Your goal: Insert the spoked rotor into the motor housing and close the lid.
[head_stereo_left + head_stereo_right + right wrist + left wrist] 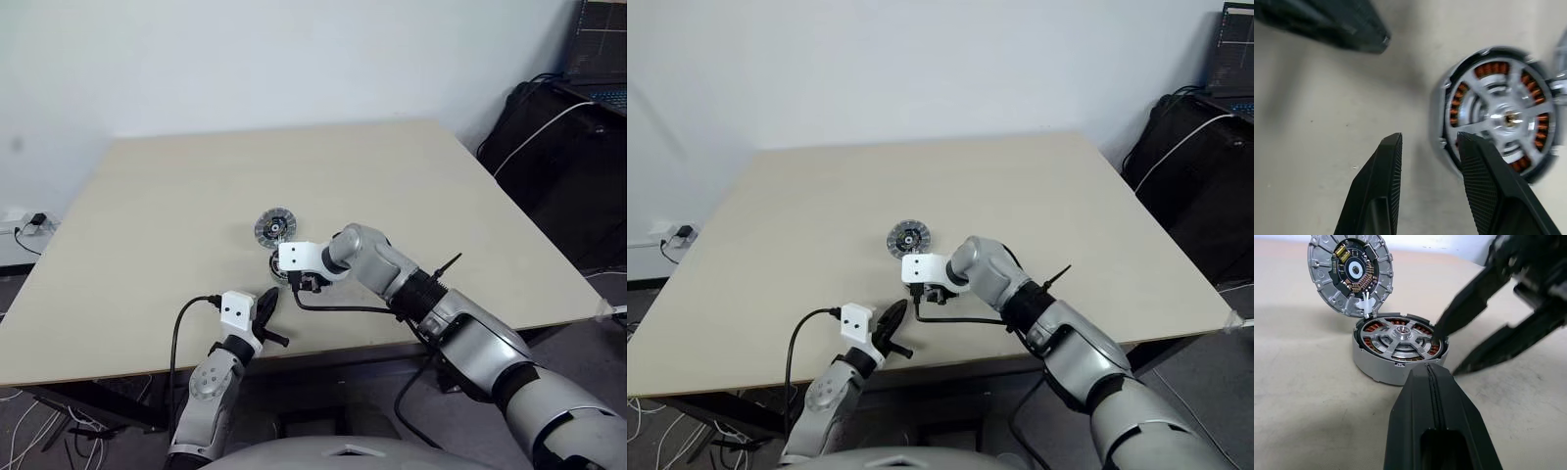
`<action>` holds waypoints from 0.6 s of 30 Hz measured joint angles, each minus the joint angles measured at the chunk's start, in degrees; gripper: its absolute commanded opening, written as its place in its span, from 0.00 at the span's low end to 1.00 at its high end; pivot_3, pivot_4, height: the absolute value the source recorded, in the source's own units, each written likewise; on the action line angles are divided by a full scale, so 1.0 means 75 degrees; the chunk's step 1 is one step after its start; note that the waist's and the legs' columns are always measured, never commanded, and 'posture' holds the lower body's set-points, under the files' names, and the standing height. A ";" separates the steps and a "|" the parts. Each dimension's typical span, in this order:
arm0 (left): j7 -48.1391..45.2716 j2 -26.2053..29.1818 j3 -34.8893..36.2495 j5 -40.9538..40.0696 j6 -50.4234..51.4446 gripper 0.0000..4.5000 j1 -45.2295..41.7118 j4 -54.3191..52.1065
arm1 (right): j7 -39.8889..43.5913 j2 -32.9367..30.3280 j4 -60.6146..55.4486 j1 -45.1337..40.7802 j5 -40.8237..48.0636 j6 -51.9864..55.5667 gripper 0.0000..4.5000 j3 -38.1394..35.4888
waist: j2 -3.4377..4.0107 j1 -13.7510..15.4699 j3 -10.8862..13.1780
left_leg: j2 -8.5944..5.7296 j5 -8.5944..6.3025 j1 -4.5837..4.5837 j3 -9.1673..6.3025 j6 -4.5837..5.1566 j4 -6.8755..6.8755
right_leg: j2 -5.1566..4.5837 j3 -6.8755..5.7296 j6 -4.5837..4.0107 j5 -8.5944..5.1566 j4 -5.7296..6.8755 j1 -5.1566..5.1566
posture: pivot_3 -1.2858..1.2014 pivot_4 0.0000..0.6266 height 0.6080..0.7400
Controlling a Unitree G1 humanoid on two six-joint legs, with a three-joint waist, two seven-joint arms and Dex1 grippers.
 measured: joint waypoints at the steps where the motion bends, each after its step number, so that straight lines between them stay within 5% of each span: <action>1: 0.0020 -0.0014 0.0004 0.0000 -0.0010 0.00 0.0006 0.0000 | 0.0011 0.0016 0.0110 -0.0036 -0.0026 -0.0049 0.42 0.0000 | 0.0000 -0.0001 0.0000 | 0.0000 0.0000 0.0000 0.0000 0.0000 0.0000 | 0.0000 0.0000 0.0000 0.0000 0.0000 -0.0001 | 0.52 0.00 1.00; 18: 0.0162 -0.0166 0.0077 -0.0001 -0.0233 0.00 0.0155 0.0000 | 0.0107 0.0514 0.1543 -0.0467 -0.0641 -0.0887 0.42 -0.0069 | 0.0000 -0.0011 -0.0003 | -0.0001 0.0000 0.0006 -0.0003 -0.0007 -0.0002 | 0.0002 0.0000 -0.0004 0.0001 0.0004 -0.0003 | 0.52 0.00 1.00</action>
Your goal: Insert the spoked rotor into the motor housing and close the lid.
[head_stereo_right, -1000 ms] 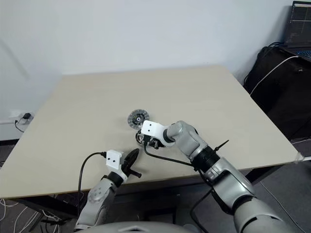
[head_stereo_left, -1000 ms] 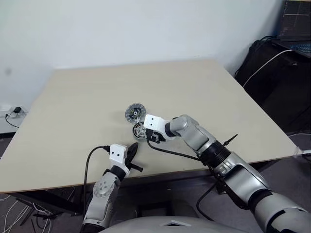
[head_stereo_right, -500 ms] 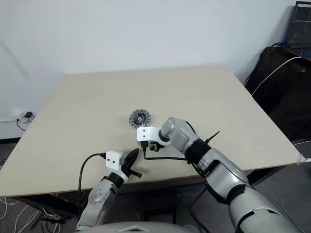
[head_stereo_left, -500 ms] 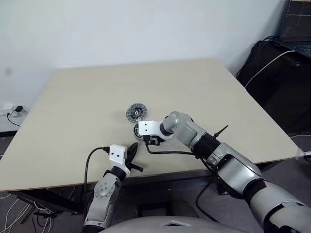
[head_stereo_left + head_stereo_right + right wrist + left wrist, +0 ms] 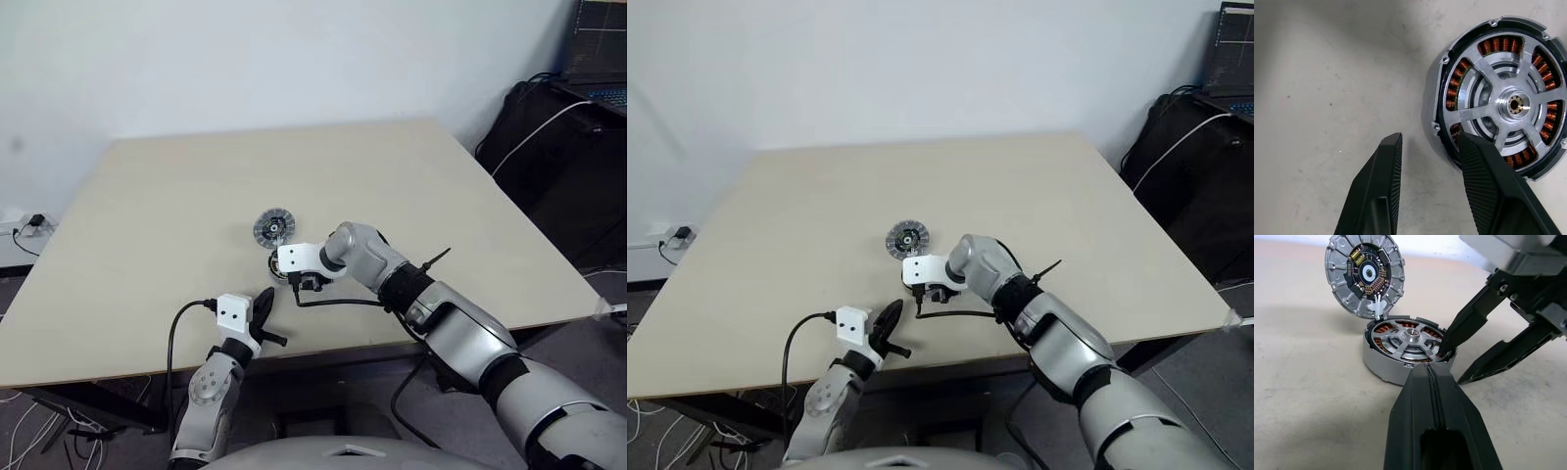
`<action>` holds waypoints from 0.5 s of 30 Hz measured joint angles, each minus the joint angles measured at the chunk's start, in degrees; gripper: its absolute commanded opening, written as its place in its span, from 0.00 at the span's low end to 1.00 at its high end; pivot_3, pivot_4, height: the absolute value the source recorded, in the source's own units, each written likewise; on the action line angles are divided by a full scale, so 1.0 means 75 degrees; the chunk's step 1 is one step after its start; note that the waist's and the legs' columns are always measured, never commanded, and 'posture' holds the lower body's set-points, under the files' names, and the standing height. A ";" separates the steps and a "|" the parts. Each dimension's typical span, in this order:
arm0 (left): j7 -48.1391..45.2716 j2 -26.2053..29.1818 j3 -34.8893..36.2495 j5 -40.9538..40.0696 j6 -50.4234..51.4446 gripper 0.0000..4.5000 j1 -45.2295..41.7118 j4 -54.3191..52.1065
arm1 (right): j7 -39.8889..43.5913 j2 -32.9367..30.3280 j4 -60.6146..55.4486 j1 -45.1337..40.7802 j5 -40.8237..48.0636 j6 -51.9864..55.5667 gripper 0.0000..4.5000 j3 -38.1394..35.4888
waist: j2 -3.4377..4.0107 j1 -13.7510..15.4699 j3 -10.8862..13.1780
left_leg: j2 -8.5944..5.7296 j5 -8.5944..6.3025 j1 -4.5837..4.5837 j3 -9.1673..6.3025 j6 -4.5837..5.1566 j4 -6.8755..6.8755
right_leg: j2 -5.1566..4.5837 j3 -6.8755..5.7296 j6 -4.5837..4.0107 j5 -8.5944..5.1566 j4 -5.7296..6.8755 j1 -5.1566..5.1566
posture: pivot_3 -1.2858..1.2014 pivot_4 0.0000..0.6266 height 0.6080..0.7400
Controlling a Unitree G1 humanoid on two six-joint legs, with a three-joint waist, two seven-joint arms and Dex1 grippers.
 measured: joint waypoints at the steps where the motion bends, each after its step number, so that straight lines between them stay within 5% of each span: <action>1: 0.0020 -0.0016 0.0000 0.0001 -0.0003 0.00 0.0003 0.0000 | -0.0027 0.0021 0.0071 -0.0007 -0.0056 -0.0094 0.39 0.0000 | 0.0000 -0.0003 -0.0001 | 0.0000 0.0000 0.0007 0.0000 -0.0001 0.0000 | 0.0000 0.0000 0.0000 0.0000 0.0000 0.0000 | 0.52 0.00 1.00; 7: 0.0111 -0.0083 -0.0001 0.0001 -0.0026 0.00 0.0063 0.0006 | -0.0291 0.0161 0.0438 -0.0068 -0.0264 -0.0442 0.03 -0.0059 | 0.0002 -0.0003 -0.0004 | 0.0003 0.0004 0.0042 -0.0003 -0.0006 0.0003 | 0.0002 -0.0007 0.0028 -0.0015 0.0004 0.0015 | 0.52 0.00 1.00; 15: 0.0213 -0.0255 0.0064 0.0000 -0.0047 0.00 0.0094 0.0198 | -0.0303 0.0266 0.0687 -0.0076 -0.0269 -0.0503 0.02 -0.0197 | -0.0002 0.0001 -0.0013 | 0.0002 0.0007 0.0045 -0.0007 -0.0008 0.0005 | 0.0002 -0.0008 0.0028 -0.0014 0.0007 0.0018 | 0.52 0.00 1.00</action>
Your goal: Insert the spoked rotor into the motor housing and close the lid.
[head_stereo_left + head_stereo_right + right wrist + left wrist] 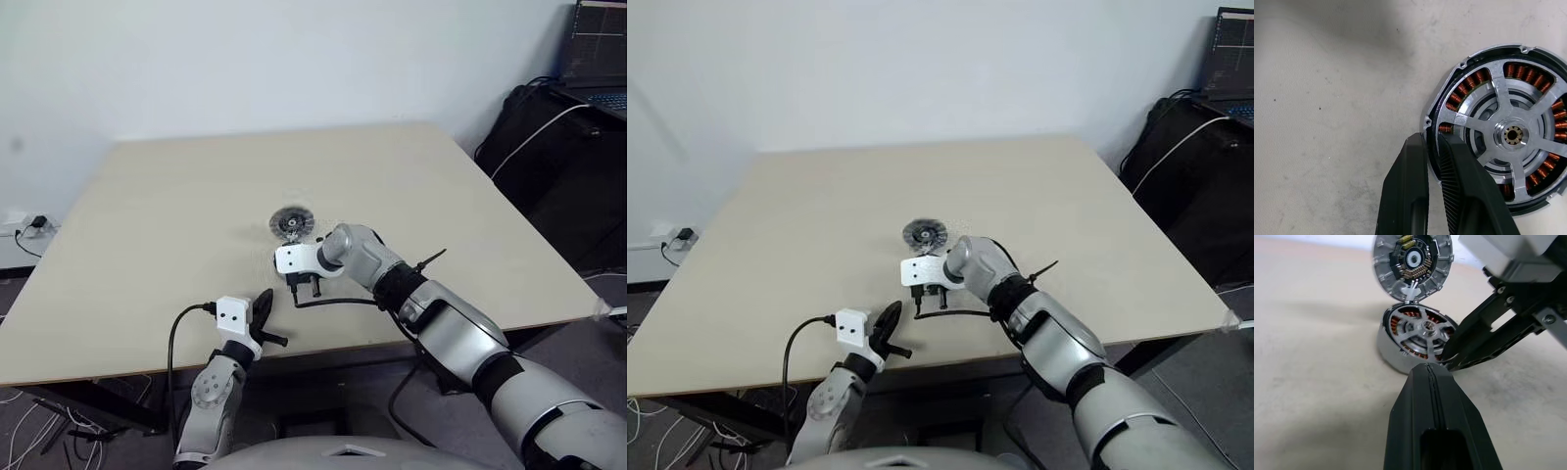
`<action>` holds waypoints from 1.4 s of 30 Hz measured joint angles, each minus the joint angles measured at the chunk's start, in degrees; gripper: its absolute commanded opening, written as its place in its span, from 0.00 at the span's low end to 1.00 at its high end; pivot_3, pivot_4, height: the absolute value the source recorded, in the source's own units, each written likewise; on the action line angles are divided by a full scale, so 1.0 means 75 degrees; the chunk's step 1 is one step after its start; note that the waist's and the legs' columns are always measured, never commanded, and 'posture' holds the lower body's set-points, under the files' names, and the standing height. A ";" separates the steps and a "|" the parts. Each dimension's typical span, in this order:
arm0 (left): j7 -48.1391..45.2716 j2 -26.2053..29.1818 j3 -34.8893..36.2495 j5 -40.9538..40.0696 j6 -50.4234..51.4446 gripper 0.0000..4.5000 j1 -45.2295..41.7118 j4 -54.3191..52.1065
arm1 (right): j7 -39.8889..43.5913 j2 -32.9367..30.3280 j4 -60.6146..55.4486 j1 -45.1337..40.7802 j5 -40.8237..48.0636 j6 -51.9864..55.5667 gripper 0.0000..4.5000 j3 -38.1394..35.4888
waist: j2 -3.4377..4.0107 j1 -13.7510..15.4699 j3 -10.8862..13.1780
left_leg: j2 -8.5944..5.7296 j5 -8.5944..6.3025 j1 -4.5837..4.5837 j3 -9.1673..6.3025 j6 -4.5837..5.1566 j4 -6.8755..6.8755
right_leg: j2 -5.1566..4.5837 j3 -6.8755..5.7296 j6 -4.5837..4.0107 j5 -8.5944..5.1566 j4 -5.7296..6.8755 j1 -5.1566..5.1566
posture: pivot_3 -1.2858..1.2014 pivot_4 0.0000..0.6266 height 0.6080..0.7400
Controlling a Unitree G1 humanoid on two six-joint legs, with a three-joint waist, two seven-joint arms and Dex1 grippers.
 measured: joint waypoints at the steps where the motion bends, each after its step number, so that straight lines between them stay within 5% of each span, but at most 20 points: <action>1: 0.0002 -0.0012 0.0000 0.0001 0.0000 0.00 0.0000 0.0020 | 0.0004 0.0001 0.0003 0.0001 0.0002 0.0006 0.02 -0.0017 | 0.0000 0.0000 0.0000 | 0.0000 0.0000 0.0000 -0.0001 0.0000 0.0000 | 0.0000 -0.0001 0.0000 0.0000 0.0000 0.0000 | 0.52 0.00 1.00; 8: -0.0014 -0.0042 0.0003 0.0000 -0.0010 0.00 -0.0075 0.0090 | -0.0037 -0.0156 -0.0613 0.0445 0.0247 0.0462 0.02 -0.0603 | -0.0002 0.0020 0.0001 | -0.0003 0.0000 -0.0028 -0.0008 0.0000 0.0000 | -0.0002 -0.0003 -0.0004 0.0002 -0.0004 -0.0009 | 0.52 0.00 1.00; 21: -0.0160 -0.0043 -0.0008 -0.0002 -0.0009 0.00 -0.0211 0.0281 | 0.0634 -0.1882 -0.5815 0.2829 0.0666 0.3451 0.02 -0.1059 | -0.0018 0.0234 0.0011 | -0.0014 -0.0020 -0.0085 -0.0012 0.0018 0.0001 | -0.0034 -0.0025 -0.0002 -0.0010 -0.0018 -0.0032 | 0.52 0.00 1.00; 29: -0.0290 -0.0040 -0.0009 -0.0002 -0.0010 0.00 -0.0209 0.0287 | 0.0021 -0.1617 -0.7898 0.3622 0.1256 0.6088 0.00 -0.1313 | -0.0036 0.0244 0.0022 | -0.0012 -0.0016 -0.0080 -0.0011 0.0014 0.0016 | -0.0037 -0.0029 0.0008 -0.0011 -0.0013 -0.0024 | 0.52 0.00 1.00; 36: -0.0357 -0.0037 -0.0016 0.0003 -0.0009 0.00 -0.0251 0.0300 | -0.1256 -0.0985 -0.7469 0.3606 0.1392 0.6504 0.00 -0.1262 | -0.0050 0.0234 0.0022 | -0.0015 -0.0014 -0.0054 -0.0014 0.0015 0.0020 | -0.0041 -0.0042 0.0014 -0.0010 -0.0016 -0.0022 | 0.52 0.00 1.00; 42: -0.0386 -0.0001 0.0002 0.0000 0.0002 0.00 -0.0245 0.0299 | -0.1541 -0.0985 -0.7350 0.3505 0.1812 0.6343 0.34 -0.1252 | -0.0050 0.0229 0.0022 | -0.0015 -0.0013 -0.0064 -0.0014 0.0015 0.0016 | -0.0041 -0.0039 0.0012 -0.0009 -0.0016 -0.0022 | 0.52 0.00 1.00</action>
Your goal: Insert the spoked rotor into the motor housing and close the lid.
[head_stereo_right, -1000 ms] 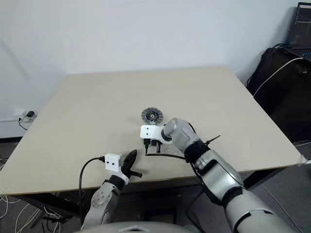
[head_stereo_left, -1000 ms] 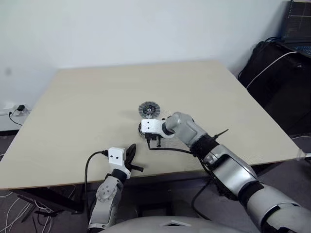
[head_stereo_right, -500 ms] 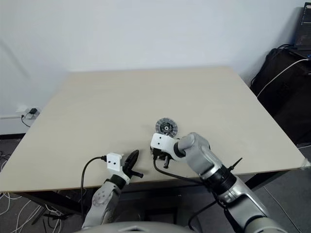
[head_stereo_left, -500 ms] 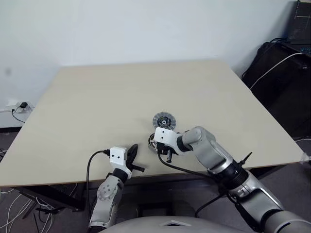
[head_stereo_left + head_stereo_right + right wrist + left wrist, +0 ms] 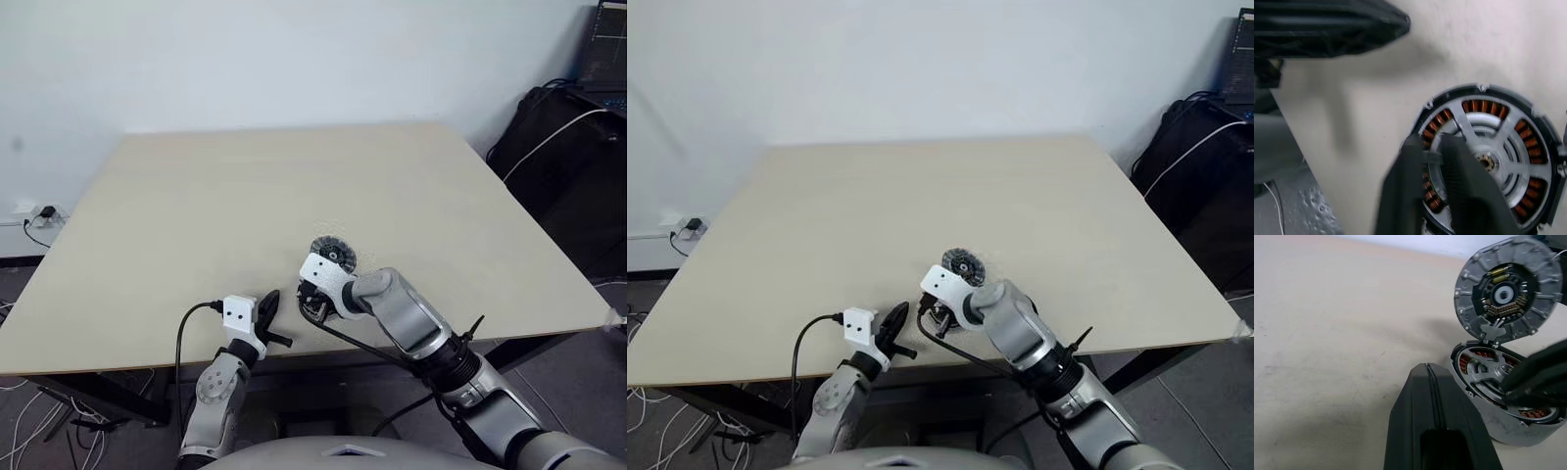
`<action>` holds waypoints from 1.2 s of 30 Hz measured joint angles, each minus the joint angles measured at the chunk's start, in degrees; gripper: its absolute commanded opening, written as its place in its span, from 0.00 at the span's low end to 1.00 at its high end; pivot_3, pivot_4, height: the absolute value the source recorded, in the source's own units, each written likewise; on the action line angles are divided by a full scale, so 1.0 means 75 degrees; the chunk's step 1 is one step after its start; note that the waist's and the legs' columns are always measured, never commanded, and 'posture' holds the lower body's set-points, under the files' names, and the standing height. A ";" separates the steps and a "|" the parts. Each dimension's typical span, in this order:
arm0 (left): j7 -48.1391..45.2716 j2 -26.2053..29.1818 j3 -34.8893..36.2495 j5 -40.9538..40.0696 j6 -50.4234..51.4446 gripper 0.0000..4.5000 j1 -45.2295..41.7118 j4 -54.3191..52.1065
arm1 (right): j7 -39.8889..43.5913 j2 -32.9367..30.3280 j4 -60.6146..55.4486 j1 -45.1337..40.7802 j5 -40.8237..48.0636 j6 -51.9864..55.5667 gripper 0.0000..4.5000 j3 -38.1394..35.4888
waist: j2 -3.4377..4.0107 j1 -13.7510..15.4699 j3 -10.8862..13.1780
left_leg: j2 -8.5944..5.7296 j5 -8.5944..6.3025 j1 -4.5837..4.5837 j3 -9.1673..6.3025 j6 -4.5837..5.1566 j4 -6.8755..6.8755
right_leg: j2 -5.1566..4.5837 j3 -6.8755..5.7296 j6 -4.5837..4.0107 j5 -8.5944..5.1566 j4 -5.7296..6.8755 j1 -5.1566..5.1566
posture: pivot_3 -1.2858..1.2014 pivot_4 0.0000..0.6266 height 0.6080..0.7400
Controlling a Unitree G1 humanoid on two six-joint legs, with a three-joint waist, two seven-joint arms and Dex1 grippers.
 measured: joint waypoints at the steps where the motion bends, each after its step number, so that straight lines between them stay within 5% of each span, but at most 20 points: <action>1: -0.0003 0.0017 0.0000 0.0000 0.0005 0.00 0.0001 0.0000 | 0.0039 -0.0121 -0.0130 -0.0083 0.0065 -0.0106 0.34 0.0040 | 0.0000 -0.0002 0.0000 | 0.0000 0.0000 0.0000 0.0000 0.0000 0.0001 | 0.0000 -0.0001 0.0000 0.0000 0.0000 0.0000 | 0.52 0.00 1.00; 14: -0.0062 0.0092 -0.0004 -0.0002 0.0038 0.00 -0.0078 0.0001 | 0.2071 -0.3204 -0.0913 -0.0689 -0.0255 -0.2700 0.34 0.1713 | -0.0041 -0.0008 0.0025 | 0.0002 -0.0002 0.0001 0.0000 0.0005 0.0000 | -0.0002 -0.0004 0.0009 -0.0004 -0.0010 0.0022 | 0.52 0.00 1.00; 33: -0.0035 0.0069 -0.0008 -0.0001 0.0039 0.00 0.0033 0.0005 | 0.2109 -0.2538 0.1004 -0.1006 -0.1918 -0.4847 0.34 0.2045 | -0.0070 0.0041 0.0024 | 0.0005 0.0001 0.0034 0.0002 -0.0001 0.0005 | 0.0001 -0.0003 0.0008 -0.0002 -0.0003 0.0026 | 0.52 0.00 1.00; 36: -0.0008 0.0064 -0.0008 -0.0001 0.0042 0.00 0.0074 0.0004 | 0.2147 -0.2472 0.1080 -0.1011 -0.2036 -0.4980 0.21 0.2001 | -0.0069 0.0016 0.0024 | 0.0005 0.0005 0.0039 0.0001 -0.0005 0.0007 | 0.0001 -0.0003 0.0010 -0.0001 0.0005 0.0027 | 0.52 0.00 1.00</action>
